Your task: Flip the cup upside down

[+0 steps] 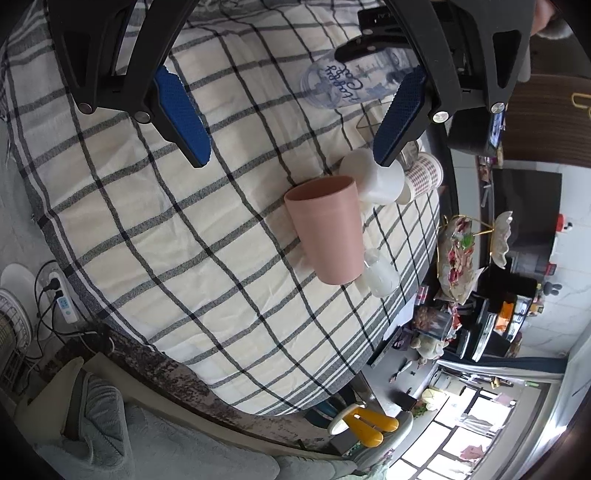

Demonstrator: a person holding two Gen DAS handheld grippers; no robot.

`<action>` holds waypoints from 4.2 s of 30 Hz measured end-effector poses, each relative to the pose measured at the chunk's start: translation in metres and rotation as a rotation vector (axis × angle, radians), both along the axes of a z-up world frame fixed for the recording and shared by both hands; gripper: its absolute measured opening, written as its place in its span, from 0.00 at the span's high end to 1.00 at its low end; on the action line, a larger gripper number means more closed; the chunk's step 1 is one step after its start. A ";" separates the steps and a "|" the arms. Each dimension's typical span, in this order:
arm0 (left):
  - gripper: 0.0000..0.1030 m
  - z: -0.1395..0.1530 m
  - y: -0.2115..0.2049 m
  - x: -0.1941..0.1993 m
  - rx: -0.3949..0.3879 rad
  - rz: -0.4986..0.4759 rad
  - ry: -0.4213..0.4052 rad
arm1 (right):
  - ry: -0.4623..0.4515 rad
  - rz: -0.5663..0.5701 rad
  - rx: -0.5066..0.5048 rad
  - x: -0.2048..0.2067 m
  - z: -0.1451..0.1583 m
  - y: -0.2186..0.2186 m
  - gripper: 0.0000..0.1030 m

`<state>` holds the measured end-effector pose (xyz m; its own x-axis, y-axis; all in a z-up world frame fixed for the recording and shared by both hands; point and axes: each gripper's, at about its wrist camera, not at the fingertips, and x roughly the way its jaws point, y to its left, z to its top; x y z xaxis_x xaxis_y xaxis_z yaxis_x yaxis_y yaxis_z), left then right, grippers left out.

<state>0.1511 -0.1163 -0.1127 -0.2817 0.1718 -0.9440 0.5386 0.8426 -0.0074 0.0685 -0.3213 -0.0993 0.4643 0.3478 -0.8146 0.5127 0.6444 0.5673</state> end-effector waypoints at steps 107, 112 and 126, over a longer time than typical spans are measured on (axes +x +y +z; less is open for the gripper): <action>0.00 0.133 0.142 -0.175 -0.388 0.506 -1.266 | -0.547 0.122 -0.827 -0.132 0.116 0.121 0.01; 0.00 0.132 0.143 -0.174 -0.390 0.513 -1.259 | -0.547 0.122 -0.827 -0.133 0.116 0.121 0.01; 0.00 0.124 0.147 -0.169 -0.359 0.531 -1.248 | -0.547 0.122 -0.831 -0.133 0.117 0.120 0.01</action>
